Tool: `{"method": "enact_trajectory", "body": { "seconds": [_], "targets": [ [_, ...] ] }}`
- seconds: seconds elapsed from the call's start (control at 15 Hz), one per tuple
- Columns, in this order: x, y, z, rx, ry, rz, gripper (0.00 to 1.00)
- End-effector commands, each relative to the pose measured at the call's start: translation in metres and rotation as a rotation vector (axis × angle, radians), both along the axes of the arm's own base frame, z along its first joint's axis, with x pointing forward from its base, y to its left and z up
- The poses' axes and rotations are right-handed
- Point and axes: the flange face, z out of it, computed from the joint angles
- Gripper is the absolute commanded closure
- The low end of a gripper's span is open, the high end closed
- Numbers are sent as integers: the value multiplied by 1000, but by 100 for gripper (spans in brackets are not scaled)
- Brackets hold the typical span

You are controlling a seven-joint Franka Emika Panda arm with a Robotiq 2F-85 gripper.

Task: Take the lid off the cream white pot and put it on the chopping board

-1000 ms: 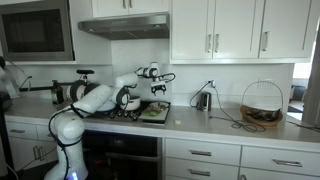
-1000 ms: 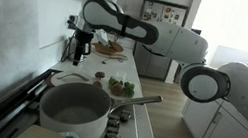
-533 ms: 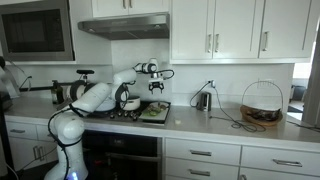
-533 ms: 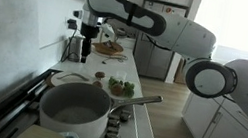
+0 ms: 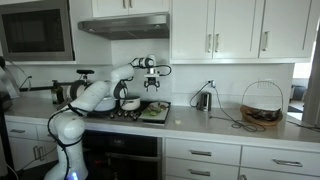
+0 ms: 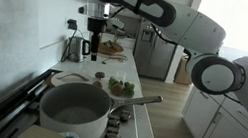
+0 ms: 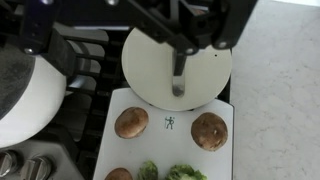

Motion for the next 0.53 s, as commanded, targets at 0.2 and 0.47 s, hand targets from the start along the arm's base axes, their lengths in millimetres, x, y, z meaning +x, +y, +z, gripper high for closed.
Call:
{"method": "enact_trajectory", "body": {
  "seconds": [0.2,0.47],
  "targets": [
    [-2,-2,5,0,-4,-7,0],
    [0,-2,-2,-4,6,-8,0]
  ]
}}
